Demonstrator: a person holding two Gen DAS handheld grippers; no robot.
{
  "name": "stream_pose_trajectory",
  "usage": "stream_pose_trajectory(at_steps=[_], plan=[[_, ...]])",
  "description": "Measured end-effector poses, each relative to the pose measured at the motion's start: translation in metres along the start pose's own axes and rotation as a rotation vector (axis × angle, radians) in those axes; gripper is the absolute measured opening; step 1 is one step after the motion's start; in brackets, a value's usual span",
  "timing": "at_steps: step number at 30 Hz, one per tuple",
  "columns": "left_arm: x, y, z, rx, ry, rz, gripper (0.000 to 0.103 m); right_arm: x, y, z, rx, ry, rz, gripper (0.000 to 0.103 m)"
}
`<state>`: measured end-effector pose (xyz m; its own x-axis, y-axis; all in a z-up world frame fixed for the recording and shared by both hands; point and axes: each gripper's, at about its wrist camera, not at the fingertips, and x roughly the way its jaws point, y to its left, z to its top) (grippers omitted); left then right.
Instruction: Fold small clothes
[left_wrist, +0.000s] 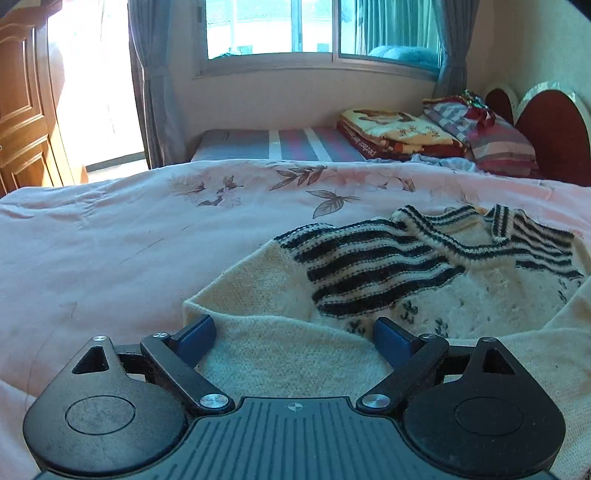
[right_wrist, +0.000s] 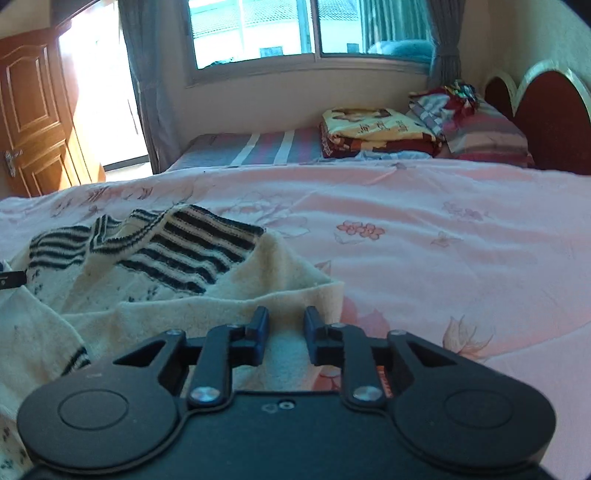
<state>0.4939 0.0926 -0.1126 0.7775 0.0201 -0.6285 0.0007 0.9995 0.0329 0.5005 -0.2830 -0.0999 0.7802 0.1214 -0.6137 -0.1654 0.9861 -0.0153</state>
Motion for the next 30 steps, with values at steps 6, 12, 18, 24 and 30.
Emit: stream_pose_trajectory(at_steps=[6, 12, 18, 24, 30], plan=[[-0.006, -0.003, 0.000, 0.024, -0.017, 0.017, 0.095, 0.000, -0.003, 0.000, 0.010, -0.008, -0.001, 0.022], [-0.067, -0.002, -0.018, 0.034, -0.073, 0.002, 0.095, -0.053, -0.008, -0.009, 0.076, -0.057, 0.039, 0.034], [-0.134, 0.014, -0.077, 0.013, -0.004, 0.002, 0.095, -0.121, -0.012, -0.062, 0.171, -0.001, 0.105, 0.035], [-0.197, 0.032, -0.147, 0.011, 0.118, -0.048, 0.095, -0.185, -0.007, -0.125, 0.342, 0.097, 0.200, 0.035], [-0.248, 0.038, -0.182, -0.061, 0.187, -0.211, 0.080, -0.232, 0.008, -0.170, 0.467, 0.185, 0.280, 0.035]])
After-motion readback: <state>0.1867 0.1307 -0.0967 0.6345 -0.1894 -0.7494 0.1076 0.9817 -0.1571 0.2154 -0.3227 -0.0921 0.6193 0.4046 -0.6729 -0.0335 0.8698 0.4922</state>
